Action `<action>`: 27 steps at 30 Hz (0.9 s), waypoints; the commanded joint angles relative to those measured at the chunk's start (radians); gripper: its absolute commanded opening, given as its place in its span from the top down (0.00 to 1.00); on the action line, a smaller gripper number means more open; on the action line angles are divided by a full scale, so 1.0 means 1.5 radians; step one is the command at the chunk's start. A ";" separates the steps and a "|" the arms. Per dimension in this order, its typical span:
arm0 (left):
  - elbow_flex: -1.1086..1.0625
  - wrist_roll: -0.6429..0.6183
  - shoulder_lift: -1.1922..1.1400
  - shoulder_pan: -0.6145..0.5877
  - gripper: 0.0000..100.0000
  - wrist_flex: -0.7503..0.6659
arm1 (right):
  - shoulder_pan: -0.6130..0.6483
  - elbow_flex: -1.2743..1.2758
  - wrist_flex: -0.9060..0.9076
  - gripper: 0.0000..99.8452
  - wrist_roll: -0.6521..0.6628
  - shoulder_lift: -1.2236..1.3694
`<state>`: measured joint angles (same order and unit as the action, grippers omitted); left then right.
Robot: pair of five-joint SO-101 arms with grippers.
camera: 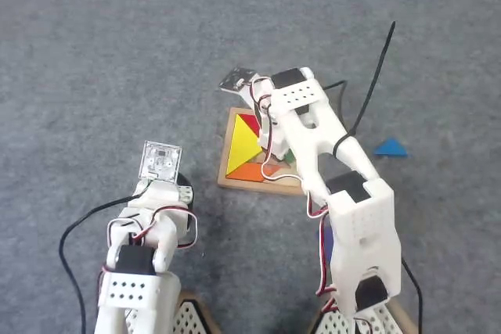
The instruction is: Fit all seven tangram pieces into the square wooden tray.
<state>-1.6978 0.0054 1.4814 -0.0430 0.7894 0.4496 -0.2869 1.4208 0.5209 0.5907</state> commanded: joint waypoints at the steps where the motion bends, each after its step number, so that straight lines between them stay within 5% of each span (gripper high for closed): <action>1: 0.006 -0.005 0.009 -0.003 0.98 0.005 | -0.020 -0.031 -0.019 0.76 -0.036 -0.086; 27: 0.006 -0.005 0.009 -0.003 0.98 0.005 | -0.030 0.197 -0.152 0.77 -0.064 -0.171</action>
<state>-1.6978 0.0054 1.4814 -0.0430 0.7894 0.3974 0.0153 1.2091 0.4365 0.3775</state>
